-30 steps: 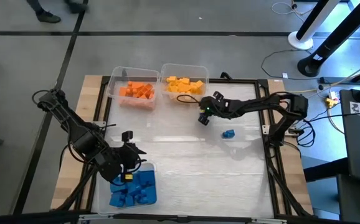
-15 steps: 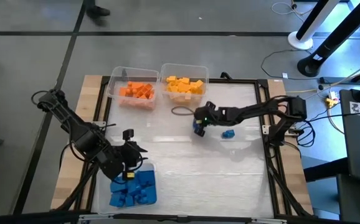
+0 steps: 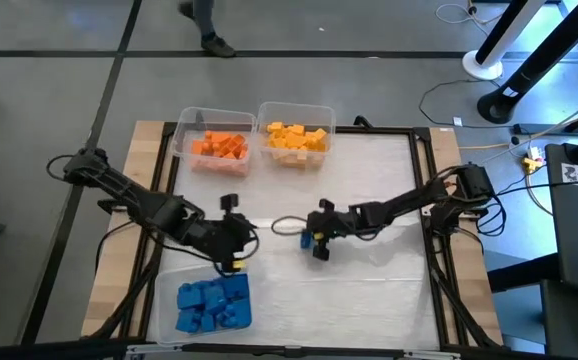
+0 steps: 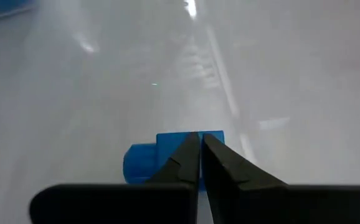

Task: Sort blocks
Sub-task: Put the blue game piece into the bottom transparent bin

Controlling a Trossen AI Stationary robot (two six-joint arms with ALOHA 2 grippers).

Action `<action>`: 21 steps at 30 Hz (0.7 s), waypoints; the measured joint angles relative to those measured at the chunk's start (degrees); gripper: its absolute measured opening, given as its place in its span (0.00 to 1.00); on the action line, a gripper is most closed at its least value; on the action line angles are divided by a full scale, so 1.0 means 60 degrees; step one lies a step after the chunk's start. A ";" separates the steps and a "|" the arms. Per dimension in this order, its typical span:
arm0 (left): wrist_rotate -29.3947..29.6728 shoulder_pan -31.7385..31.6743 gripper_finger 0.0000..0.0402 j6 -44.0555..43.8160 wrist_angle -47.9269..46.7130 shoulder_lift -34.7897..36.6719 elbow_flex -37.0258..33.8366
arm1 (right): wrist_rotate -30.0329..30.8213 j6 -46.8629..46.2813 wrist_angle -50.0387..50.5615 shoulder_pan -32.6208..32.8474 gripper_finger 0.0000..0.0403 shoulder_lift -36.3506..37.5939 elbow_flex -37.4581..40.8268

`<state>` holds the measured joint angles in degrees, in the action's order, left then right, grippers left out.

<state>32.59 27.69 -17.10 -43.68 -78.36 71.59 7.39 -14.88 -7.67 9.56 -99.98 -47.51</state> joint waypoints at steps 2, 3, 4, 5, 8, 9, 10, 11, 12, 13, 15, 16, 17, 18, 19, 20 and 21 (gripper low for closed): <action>-0.0495 -0.0244 0.25 0.0652 0.0580 -0.0313 0.0000 | 0.0001 -0.0076 -0.0088 0.0316 0.05 -0.0002 0.0002; -0.0760 -0.0385 0.25 0.0952 0.0871 -0.0491 0.0000 | -0.0003 -0.0092 -0.0172 0.0461 0.05 -0.0005 0.0004; -0.0997 -0.0510 0.25 0.1288 0.1188 -0.0691 0.0004 | -0.0010 -0.0094 -0.0284 0.0604 0.05 -0.0009 0.0007; -0.1249 -0.0618 0.25 0.1615 0.1424 -0.0876 0.0004 | -0.0013 -0.0095 -0.0408 0.0746 0.05 -0.0016 0.0012; -0.1872 -0.0936 0.25 0.2475 0.2030 -0.1478 0.0004 | 0.0009 -0.0096 -0.0984 0.1130 0.05 -0.0022 0.0018; -0.2074 -0.1034 0.25 0.2656 0.2189 -0.1688 0.0004 | 0.0111 -0.0094 -0.1208 0.1243 0.05 -0.0022 0.0015; -0.2332 -0.1138 0.25 0.2681 0.2346 -0.1888 0.0004 | 0.0244 -0.0085 -0.1400 0.1352 0.05 -0.0022 0.0015; -0.2659 -0.1237 0.25 0.2693 0.2522 -0.2092 0.0004 | 0.0397 -0.0059 -0.1556 0.1459 0.05 -0.0022 0.0011; -0.3026 -0.1352 0.25 0.2657 0.2677 -0.2291 0.0004 | 0.0523 -0.0054 -0.1613 0.1546 0.05 0.0009 -0.0005; -0.3417 -0.1454 0.25 0.2586 0.2827 -0.2472 0.0004 | 0.0634 -0.0045 -0.1615 0.1623 0.05 0.0055 -0.0022; -0.4215 -0.1664 0.25 0.2379 0.3121 -0.2845 0.0004 | 0.0928 -0.0010 -0.1628 0.1773 0.05 0.0159 -0.0055; -0.4564 -0.1757 0.25 0.2272 0.3248 -0.3036 0.0004 | 0.1130 0.0006 -0.1554 0.1853 0.05 0.0232 -0.0055; -0.4881 -0.1847 0.25 0.2205 0.3374 -0.3209 0.0004 | 0.1338 0.0013 -0.1430 0.1922 0.05 0.0323 -0.0055; -0.5124 -0.1930 0.25 0.2171 0.3487 -0.3351 0.0004 | 0.1574 0.0021 -0.1237 0.1991 0.05 0.0438 -0.0055; -0.5302 -0.2010 0.25 0.2164 0.3546 -0.3504 0.0004 | 0.1803 0.0019 -0.1029 0.2055 0.05 0.0580 -0.0055; -0.5410 -0.2087 0.25 0.2164 0.3591 -0.3633 0.0004 | 0.2036 0.0019 -0.0804 0.2116 0.05 0.0724 -0.0055; -0.5436 -0.2153 0.25 0.2161 0.3667 -0.3733 0.0004 | 0.2274 0.0019 -0.0509 0.2173 0.05 0.0902 -0.0055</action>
<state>-0.03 14.77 -4.14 -21.68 -100.75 71.61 21.04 -14.76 -10.73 22.60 -94.57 -47.83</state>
